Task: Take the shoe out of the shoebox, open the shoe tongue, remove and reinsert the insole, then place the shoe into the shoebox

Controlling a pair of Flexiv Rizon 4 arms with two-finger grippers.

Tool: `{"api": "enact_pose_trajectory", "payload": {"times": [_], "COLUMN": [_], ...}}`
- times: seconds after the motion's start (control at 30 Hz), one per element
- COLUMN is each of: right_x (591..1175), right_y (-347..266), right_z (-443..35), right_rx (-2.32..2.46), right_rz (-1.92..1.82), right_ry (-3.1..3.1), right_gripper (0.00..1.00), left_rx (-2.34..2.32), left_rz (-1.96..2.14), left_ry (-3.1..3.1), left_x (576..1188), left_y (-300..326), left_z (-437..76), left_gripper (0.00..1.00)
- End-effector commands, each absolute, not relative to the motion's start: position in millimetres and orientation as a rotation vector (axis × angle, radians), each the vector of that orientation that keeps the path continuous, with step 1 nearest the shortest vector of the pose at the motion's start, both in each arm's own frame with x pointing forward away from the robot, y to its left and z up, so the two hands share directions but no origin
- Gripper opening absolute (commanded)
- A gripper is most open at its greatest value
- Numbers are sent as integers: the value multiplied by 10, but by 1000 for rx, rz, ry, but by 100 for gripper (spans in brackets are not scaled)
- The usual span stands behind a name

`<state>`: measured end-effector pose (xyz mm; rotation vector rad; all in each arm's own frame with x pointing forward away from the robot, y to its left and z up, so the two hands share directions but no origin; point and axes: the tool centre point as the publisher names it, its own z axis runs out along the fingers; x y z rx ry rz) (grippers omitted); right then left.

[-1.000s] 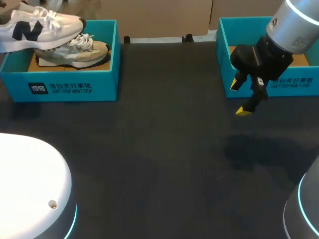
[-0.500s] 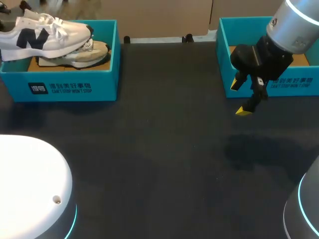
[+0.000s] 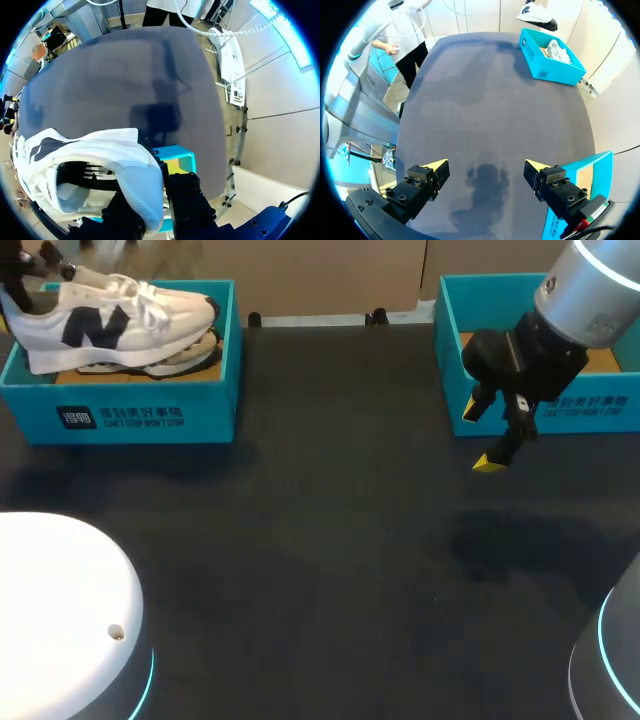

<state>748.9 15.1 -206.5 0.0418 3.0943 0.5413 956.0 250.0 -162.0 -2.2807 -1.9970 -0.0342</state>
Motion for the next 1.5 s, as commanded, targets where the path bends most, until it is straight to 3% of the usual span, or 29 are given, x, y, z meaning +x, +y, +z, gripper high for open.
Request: {"api": "enact_pose_trajectory", "payload": {"times": [0.03, 1.5], "right_x": [7489, 7489], "right_y": [151, 151], "right_z": [-2074, -2074], "right_rx": [42, 42], "right_rz": [538, 538], "right_ry": [3094, 3094], "right_gripper": [100, 100], "left_rx": [-2287, -2228], "left_rz": [-104, -34], "left_ry": [-1999, -2035], "left_x": [9372, 7928], "left_y": [2305, 666], "left_z": [-1544, -1906], "left_gripper": [0, 0]}}
